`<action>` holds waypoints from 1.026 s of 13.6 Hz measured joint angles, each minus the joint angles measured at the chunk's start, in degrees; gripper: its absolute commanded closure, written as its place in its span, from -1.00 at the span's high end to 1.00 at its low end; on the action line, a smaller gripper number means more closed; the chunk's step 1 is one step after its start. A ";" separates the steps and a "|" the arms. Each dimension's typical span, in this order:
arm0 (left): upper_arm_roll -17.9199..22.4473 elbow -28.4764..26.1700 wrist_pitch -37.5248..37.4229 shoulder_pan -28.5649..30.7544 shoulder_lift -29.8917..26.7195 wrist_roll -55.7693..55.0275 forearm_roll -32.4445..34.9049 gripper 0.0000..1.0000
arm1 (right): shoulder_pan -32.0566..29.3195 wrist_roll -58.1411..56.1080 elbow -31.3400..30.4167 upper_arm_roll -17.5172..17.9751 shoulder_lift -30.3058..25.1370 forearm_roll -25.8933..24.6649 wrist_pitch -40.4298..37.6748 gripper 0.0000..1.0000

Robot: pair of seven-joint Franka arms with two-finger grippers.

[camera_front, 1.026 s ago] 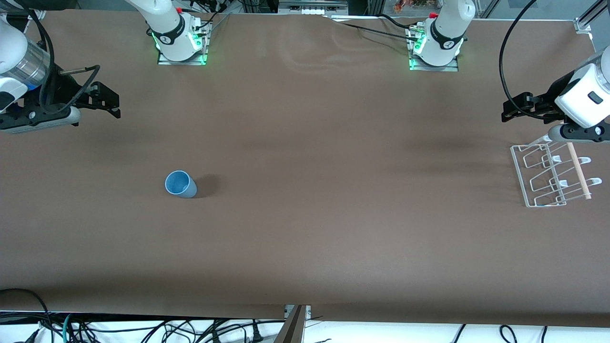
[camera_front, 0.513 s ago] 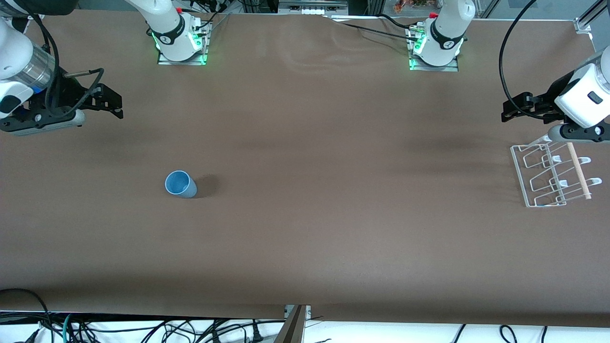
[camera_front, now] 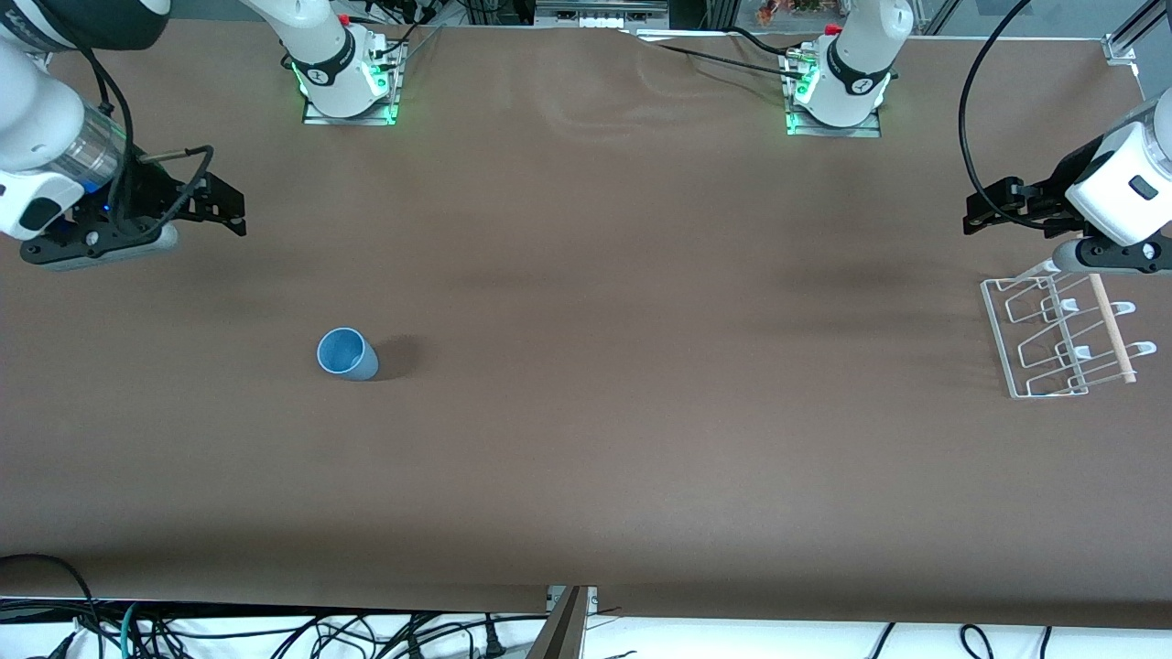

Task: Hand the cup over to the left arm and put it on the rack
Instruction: 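Reach the right gripper down to the blue cup and grasp it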

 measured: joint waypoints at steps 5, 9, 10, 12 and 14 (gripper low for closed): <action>0.00 0.01 0.00 0.00 0.00 0.00 0.00 1.00 | -0.03 0.00 -11.28 -0.03 2.72 -0.02 14.89 1.00; 0.00 0.49 0.00 0.00 0.20 0.00 0.00 1.00 | -0.06 0.30 -12.58 -0.04 11.27 -0.02 24.91 0.99; 0.00 0.90 0.00 0.00 0.44 0.00 0.00 1.00 | -0.06 0.30 -12.58 -0.02 13.50 -0.02 27.50 0.99; 0.01 1.39 0.00 0.02 0.77 0.00 0.00 1.00 | -0.04 0.31 -12.54 0.06 17.44 -0.02 31.99 0.99; 0.01 1.57 0.00 0.02 0.88 0.00 0.00 1.00 | -0.03 0.32 -12.47 0.13 20.27 -0.02 35.02 0.98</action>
